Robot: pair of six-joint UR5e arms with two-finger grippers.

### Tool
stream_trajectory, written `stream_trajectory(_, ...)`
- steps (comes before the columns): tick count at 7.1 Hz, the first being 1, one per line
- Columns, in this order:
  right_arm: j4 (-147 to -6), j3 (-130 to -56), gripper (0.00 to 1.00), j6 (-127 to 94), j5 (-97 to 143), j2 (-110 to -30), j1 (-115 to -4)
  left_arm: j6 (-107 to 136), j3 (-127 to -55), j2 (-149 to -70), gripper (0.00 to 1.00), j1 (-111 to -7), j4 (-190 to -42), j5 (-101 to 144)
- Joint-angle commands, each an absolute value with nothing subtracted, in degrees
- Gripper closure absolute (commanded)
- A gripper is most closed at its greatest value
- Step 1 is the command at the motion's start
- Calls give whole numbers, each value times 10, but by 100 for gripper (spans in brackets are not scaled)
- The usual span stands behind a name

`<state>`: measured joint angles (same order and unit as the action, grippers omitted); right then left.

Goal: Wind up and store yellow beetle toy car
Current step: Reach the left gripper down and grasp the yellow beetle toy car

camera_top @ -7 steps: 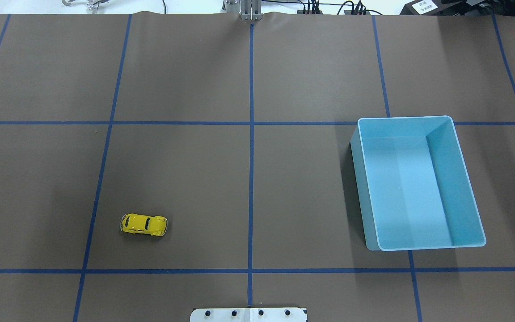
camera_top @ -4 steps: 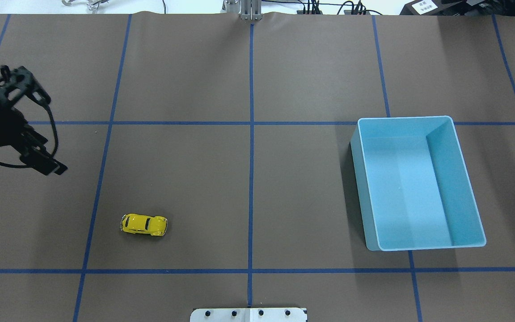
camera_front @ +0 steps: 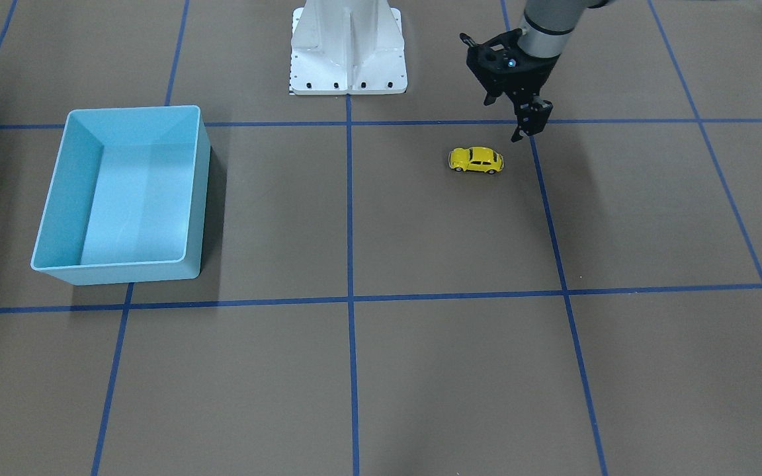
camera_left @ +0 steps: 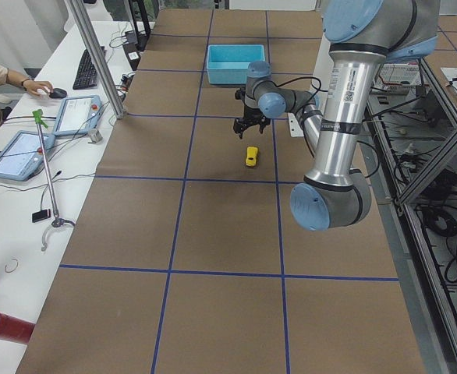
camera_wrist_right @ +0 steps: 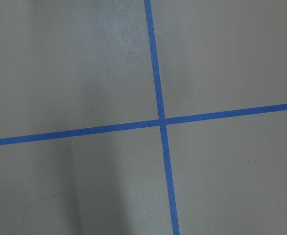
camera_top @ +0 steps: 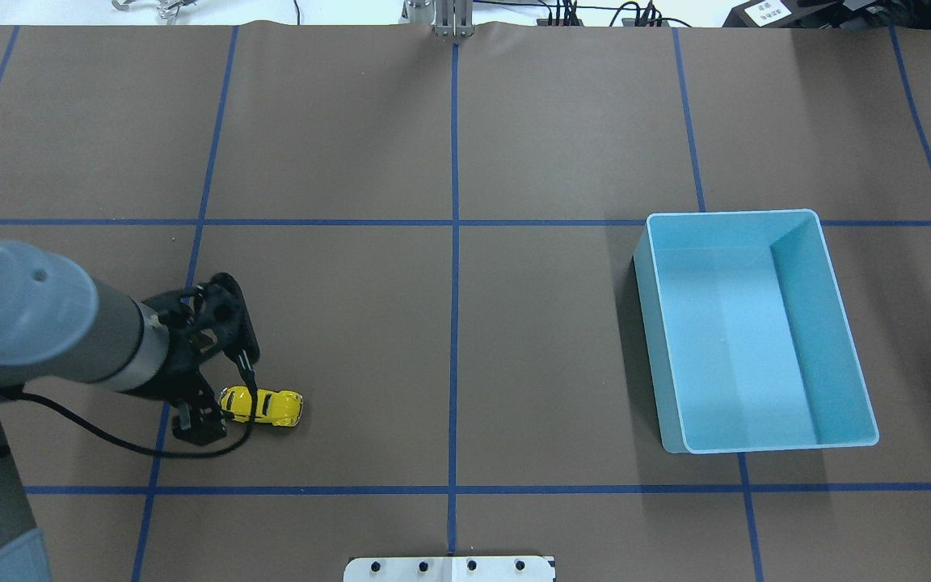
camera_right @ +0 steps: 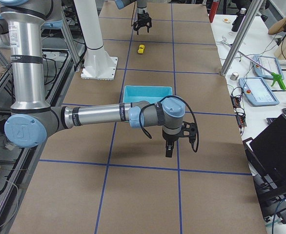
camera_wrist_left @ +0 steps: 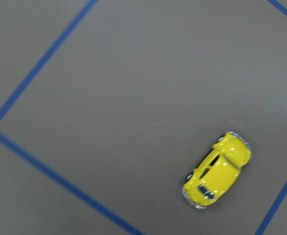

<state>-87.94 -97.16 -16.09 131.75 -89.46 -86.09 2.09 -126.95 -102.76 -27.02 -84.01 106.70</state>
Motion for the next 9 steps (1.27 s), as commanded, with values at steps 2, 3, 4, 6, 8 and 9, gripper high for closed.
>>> stream_trajectory(2,-881,-975,0,-161,1319,-896,-860,-86,-1253,-1104,0,-206,-673,1023)
stream_trajectory(3,-881,-974,0,-161,1319,-897,-860,-154,-1238,-1122,0,-207,-646,1004)
stream_trajectory(4,-881,-971,0,-161,1319,-898,-860,-166,-1206,-1144,0,-206,-630,1003)
stream_trajectory(6,-881,-969,0,-161,1317,-903,-860,-223,-1140,-1211,0,-206,-581,999)
stream_trajectory(8,-881,-969,0,-162,1316,-904,-860,-224,-1097,-1243,0,-207,-579,958)
stream_trajectory(9,-881,-969,0,-162,1316,-905,-860,-224,-1080,-1246,0,-207,-579,945)
